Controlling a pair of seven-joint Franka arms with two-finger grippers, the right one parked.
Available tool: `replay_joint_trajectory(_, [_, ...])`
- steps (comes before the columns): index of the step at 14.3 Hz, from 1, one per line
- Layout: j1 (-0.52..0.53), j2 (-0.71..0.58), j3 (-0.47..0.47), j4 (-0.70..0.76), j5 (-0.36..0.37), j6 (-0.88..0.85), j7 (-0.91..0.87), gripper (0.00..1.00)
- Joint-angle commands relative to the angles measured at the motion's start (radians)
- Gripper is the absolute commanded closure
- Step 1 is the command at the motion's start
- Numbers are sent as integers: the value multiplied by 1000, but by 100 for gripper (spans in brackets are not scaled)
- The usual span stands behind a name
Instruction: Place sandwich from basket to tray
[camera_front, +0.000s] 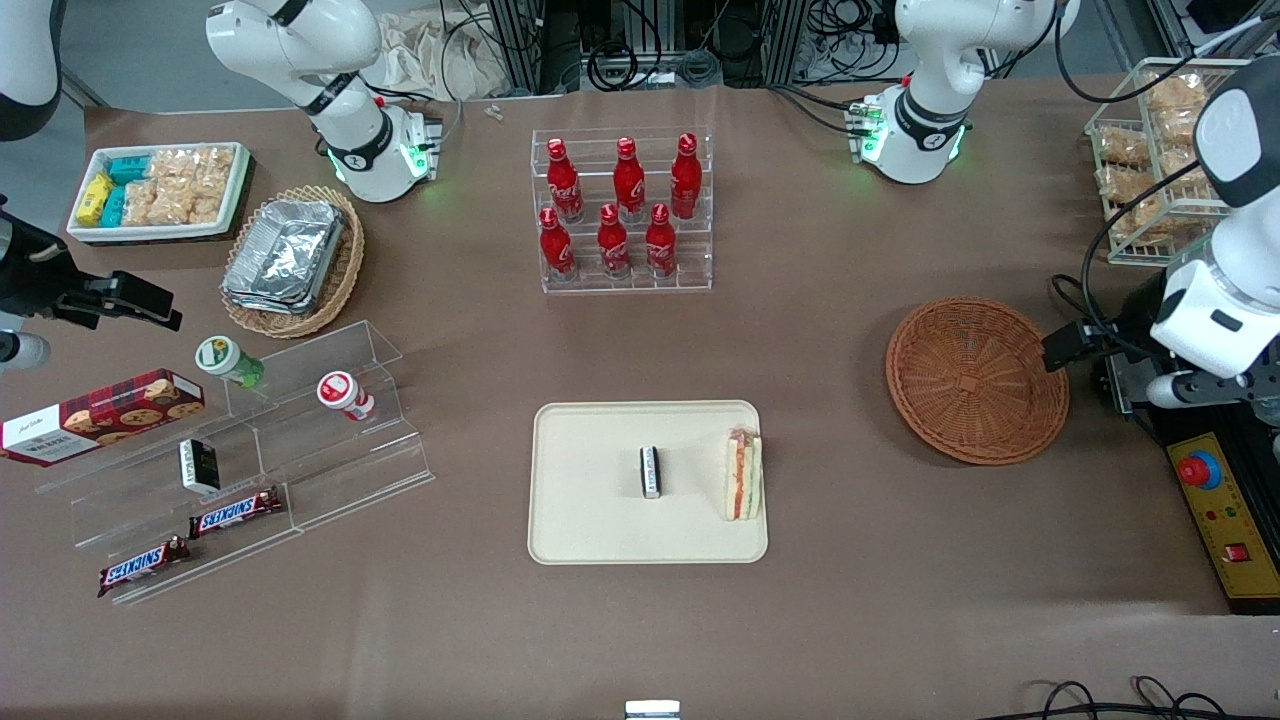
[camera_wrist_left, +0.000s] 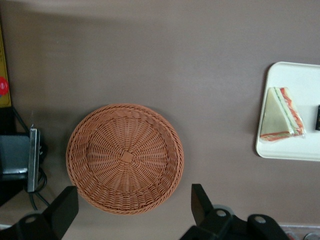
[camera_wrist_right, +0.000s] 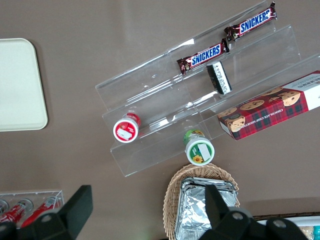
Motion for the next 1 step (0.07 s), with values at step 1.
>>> replay_joint_trajectory(1, [-12, 46, 25, 64, 50, -53, 156, 0])
